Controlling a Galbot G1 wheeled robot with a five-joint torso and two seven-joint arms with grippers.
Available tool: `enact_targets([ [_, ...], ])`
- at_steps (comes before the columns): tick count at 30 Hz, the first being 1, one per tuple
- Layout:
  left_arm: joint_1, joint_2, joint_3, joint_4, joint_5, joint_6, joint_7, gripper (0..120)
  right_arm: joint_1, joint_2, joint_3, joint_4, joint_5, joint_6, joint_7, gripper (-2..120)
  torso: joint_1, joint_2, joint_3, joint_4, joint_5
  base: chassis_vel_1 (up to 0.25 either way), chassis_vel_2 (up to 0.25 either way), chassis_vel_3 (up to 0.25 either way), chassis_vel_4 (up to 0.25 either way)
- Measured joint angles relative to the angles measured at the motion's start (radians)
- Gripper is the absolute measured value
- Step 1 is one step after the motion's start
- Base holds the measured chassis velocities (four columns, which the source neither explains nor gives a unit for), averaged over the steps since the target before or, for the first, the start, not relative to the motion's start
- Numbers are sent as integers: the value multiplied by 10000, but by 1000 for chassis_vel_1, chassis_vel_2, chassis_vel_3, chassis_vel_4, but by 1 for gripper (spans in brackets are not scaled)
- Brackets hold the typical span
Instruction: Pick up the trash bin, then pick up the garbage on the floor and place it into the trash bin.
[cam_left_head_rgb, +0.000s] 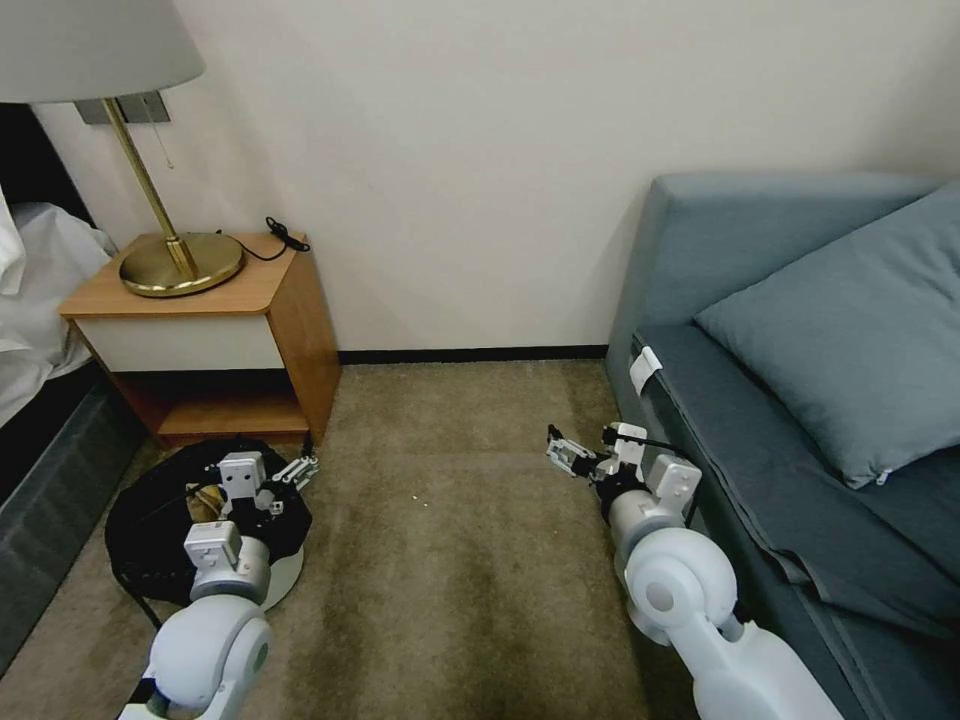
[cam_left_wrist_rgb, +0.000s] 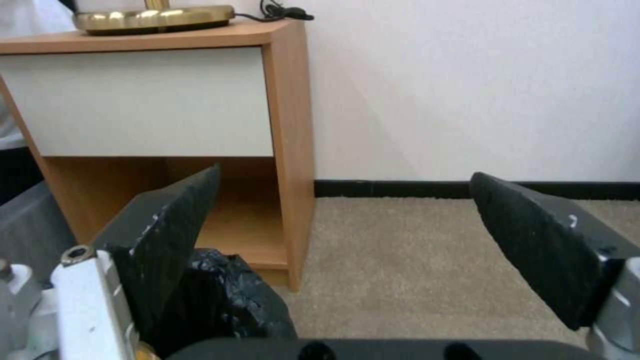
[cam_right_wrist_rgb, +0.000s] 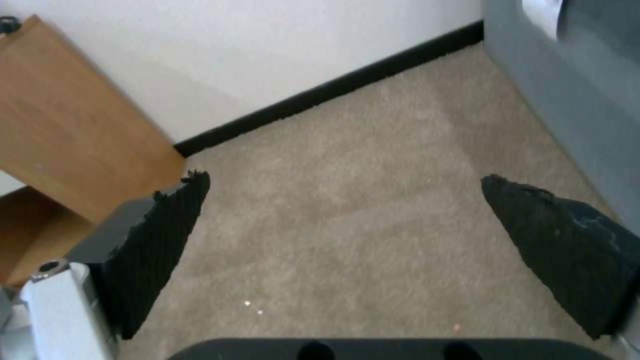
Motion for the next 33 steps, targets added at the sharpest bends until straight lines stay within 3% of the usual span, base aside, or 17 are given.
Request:
enact_targets([
  [9,202,-41,53,-92,64,-10,76,100,-654,629,13,212,-75,95,-243,100,0,0,0,0,-1,0,0,0,0],
  [33,233,-39,25,-97,49,-38,113,100,-654,642,-26,213,-129,108,-265,100,0,0,0,0,-1,0,0,0,0],
])
